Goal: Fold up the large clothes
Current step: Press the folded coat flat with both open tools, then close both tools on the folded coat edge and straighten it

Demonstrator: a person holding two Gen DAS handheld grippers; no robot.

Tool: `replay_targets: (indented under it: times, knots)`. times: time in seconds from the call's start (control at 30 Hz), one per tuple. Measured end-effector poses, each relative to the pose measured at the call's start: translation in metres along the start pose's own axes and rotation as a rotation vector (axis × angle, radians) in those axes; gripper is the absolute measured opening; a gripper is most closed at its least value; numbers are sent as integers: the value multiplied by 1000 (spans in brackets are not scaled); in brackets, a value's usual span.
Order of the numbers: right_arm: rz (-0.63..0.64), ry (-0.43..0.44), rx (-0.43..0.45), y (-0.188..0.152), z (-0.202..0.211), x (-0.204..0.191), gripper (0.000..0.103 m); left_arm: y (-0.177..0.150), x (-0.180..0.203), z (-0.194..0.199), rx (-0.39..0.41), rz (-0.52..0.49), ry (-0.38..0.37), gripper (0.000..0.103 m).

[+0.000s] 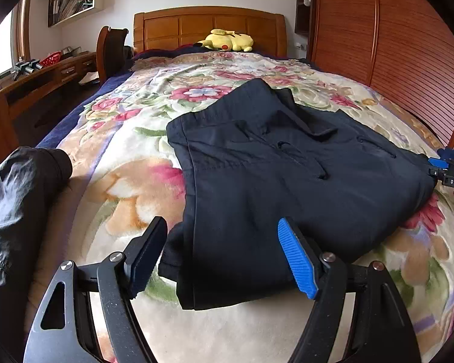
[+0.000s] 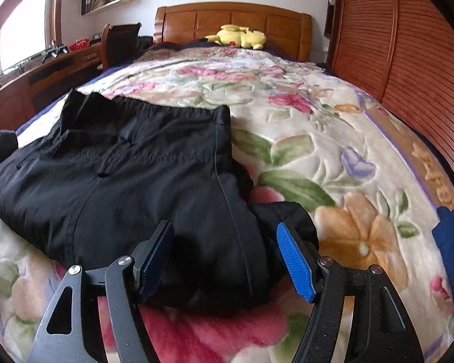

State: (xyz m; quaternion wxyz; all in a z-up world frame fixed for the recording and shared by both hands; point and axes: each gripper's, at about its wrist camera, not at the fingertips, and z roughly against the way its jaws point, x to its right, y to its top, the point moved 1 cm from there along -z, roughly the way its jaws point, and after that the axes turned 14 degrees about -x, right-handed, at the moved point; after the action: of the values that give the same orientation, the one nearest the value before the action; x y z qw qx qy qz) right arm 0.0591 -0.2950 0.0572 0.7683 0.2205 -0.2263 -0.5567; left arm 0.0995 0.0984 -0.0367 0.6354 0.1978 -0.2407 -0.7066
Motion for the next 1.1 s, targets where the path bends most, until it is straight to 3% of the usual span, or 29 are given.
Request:
replay_targets:
  times: [0.2, 0.6, 0.7, 0.8, 0.87, 0.93, 1.1]
  knots:
    - [25, -13, -35, -3, -11, -5, 74, -2, 2, -4, -11, -8, -4, 77]
    - [12, 86, -93, 2, -33, 6, 74, -3, 2, -9, -40, -7, -30, 76]
    - [28, 98, -108, 3, -36, 4, 72, -3, 2, -12, -62, -6, -60, 68]
    - [61, 117, -125, 6, -40, -1, 58, -3, 6, -14, -72, -16, -61, 55]
    - [72, 120, -126, 7, -39, -4, 48, -2, 6, -14, -76, -15, -64, 34]
    - [87, 101, -115, 7, -35, -10, 30, -2, 4, -10, -65, -3, -80, 19]
    - [142, 21, -91, 6, -13, -23, 17, -4, 8, 9, -18, -21, -79, 11]
